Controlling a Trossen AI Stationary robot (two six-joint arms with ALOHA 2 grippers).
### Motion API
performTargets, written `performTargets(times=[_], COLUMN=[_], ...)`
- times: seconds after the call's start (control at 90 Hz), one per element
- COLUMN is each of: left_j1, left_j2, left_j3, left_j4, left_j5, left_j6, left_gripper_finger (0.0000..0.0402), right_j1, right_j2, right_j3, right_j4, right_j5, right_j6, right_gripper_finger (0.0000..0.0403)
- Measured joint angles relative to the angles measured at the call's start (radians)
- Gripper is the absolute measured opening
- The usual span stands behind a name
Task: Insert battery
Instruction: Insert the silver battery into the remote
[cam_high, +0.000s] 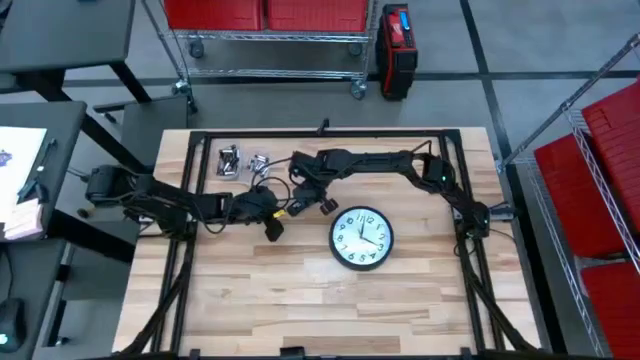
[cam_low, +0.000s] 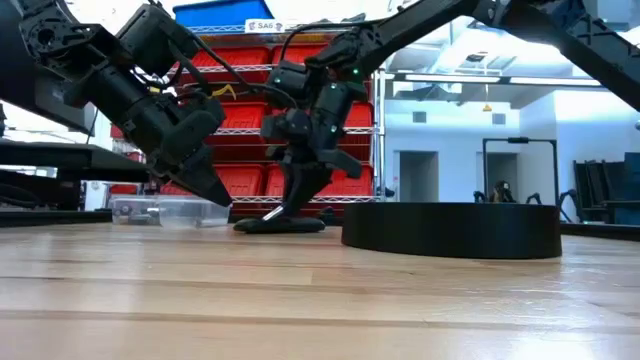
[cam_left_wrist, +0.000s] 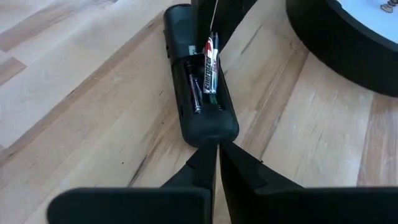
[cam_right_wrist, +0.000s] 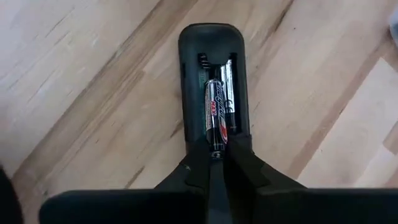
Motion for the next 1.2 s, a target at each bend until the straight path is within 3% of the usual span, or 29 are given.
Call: performTargets(times=[0.411, 0.733, 1.2], left_j1=[0.000, 0.000, 0.000], left_j2=[0.000, 0.000, 0.000], left_j3=[0.000, 0.000, 0.000], left_j4=[0.028, 0.028, 0.027], left_j5=[0.000, 0.000, 0.000], left_j6=[0.002, 0.002, 0.013], left_gripper_finger=[0.0000, 0.0000, 0.0000], right_j1=[0.005, -0.001, 0.000], right_j2=[-0.005, 0.002, 0.000], right_j3=[-0.045, -0.048, -0.065], right_j4=[0.058, 0.075, 0.095], right_j5=[-0.004, -0.080, -0.031], right_j6=[-0.018, -0.017, 0.038], right_gripper_finger=[0.0022, 0.0041, 0.0053])
